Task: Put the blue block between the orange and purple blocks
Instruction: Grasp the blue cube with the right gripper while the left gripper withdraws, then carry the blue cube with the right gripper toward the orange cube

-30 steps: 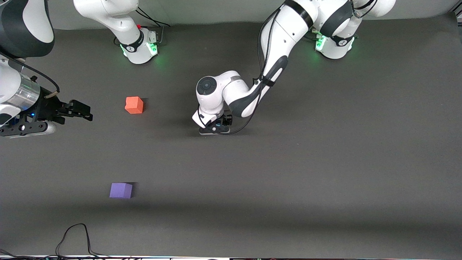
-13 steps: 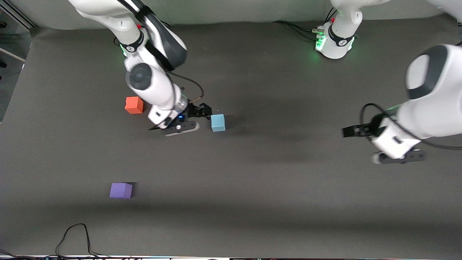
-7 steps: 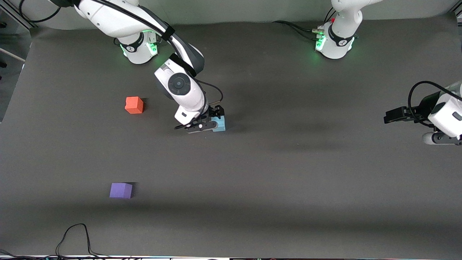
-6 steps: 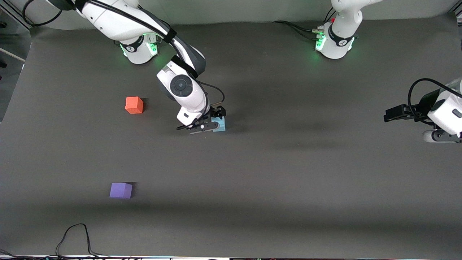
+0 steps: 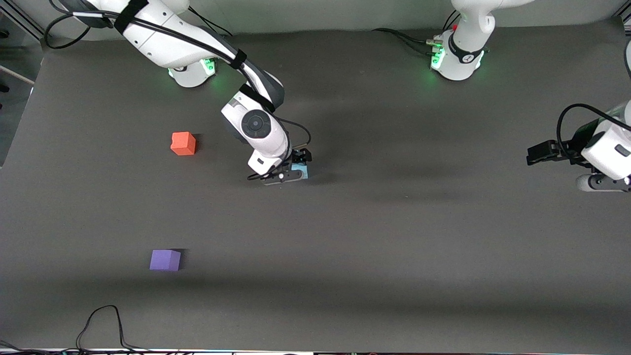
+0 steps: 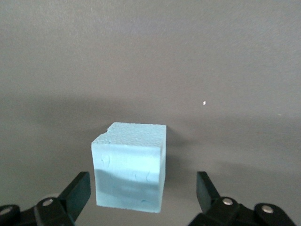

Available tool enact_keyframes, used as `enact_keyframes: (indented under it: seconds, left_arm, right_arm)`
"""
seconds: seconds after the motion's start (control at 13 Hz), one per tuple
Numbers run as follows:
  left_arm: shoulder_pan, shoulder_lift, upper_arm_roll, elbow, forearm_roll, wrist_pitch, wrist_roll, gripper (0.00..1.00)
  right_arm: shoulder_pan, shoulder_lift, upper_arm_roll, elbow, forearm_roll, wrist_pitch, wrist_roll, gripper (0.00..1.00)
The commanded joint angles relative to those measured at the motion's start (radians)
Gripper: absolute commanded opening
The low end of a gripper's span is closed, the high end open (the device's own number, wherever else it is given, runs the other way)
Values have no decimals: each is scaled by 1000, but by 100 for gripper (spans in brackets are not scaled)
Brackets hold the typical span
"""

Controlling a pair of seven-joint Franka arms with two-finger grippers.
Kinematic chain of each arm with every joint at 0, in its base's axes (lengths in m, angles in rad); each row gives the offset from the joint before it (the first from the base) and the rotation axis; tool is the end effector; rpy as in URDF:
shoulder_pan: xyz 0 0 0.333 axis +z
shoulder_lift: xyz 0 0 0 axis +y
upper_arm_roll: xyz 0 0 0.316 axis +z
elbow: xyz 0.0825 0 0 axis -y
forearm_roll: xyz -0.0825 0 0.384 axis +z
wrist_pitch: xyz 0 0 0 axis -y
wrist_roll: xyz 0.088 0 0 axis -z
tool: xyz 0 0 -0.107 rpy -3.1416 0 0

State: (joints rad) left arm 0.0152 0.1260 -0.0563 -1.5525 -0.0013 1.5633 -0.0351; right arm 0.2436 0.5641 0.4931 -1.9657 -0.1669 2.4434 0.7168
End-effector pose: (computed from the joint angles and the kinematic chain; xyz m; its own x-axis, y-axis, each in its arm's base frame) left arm 0.5868 -0.0224 0.5606 0.9934 -0.0061 -0.1150 -0.0056 -1.0000 0.0043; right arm 0.4612 0.4051 0.2127 0.9907 0.0908 -0.1015 0.0795 -0.9907 -0.1106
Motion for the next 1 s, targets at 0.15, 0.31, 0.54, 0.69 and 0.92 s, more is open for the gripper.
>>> enact_keyframes:
  seconds: [0.15, 0.31, 0.54, 0.69, 0.92]
  left_arm:
    - [-67, -89, 55, -90, 15, 26, 18, 100]
    - [-66, -97, 55, -98, 15, 26, 18, 100]
    - [-60, -109, 55, -98, 15, 8, 18, 100]
    - [-57, -108, 55, -80, 15, -2, 18, 100]
    - [-55, -108, 55, -72, 12, -25, 18, 100]
  right_arm:
    - [16, 48, 1, 31, -29, 34, 65, 100]
    - [17, 54, 2, 31, -36, 39, 73, 99]
    - [14, 57, 1, 31, -48, 37, 75, 41]
    - [14, 54, 1, 33, -48, 31, 88, 29]
    - [3, -19, -8, 94, -43, -140, 75, 30]
